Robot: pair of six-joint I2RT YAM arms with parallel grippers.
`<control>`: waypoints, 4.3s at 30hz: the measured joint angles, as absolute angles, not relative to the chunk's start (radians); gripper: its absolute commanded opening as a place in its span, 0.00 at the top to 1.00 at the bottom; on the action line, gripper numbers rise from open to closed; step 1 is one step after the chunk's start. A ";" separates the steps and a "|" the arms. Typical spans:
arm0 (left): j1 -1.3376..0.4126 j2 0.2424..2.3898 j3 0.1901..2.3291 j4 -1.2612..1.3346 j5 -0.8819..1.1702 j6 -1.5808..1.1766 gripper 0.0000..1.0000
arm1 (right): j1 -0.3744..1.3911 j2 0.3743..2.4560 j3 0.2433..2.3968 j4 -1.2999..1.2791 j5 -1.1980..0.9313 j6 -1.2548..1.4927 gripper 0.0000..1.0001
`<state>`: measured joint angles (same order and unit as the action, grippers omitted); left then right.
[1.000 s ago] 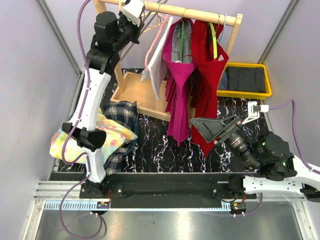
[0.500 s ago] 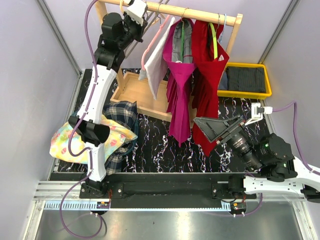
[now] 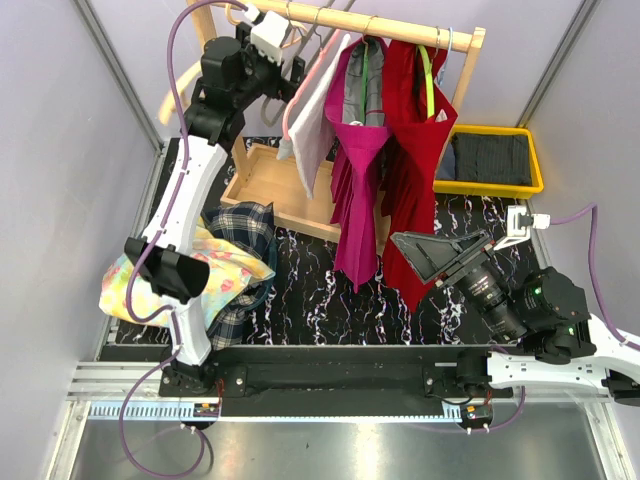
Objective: Remove the skirt from the hanger
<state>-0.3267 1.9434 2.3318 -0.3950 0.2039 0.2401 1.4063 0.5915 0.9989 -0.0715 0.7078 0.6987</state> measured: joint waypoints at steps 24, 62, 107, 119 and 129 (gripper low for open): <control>-0.434 1.520 2.165 -0.294 0.162 0.226 0.01 | 1.406 0.636 1.002 -0.079 0.717 0.705 0.00; -0.511 1.813 2.282 -0.529 0.212 0.209 0.60 | 1.406 0.558 0.961 -0.102 0.744 0.738 0.00; -0.521 1.800 2.321 -0.516 0.142 0.287 0.26 | 1.406 0.548 0.953 -0.102 0.751 0.738 0.00; -0.521 1.810 2.326 -0.589 0.147 0.292 0.74 | 1.406 0.534 0.940 -0.102 0.761 0.739 0.00; -0.513 1.836 2.362 -0.617 0.141 0.289 1.00 | 1.406 0.524 0.933 -0.102 0.770 0.741 0.00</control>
<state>-0.5125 1.8359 2.3623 -0.6174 0.1413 0.2893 1.4063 0.5236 0.9325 -0.1020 0.7696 0.7414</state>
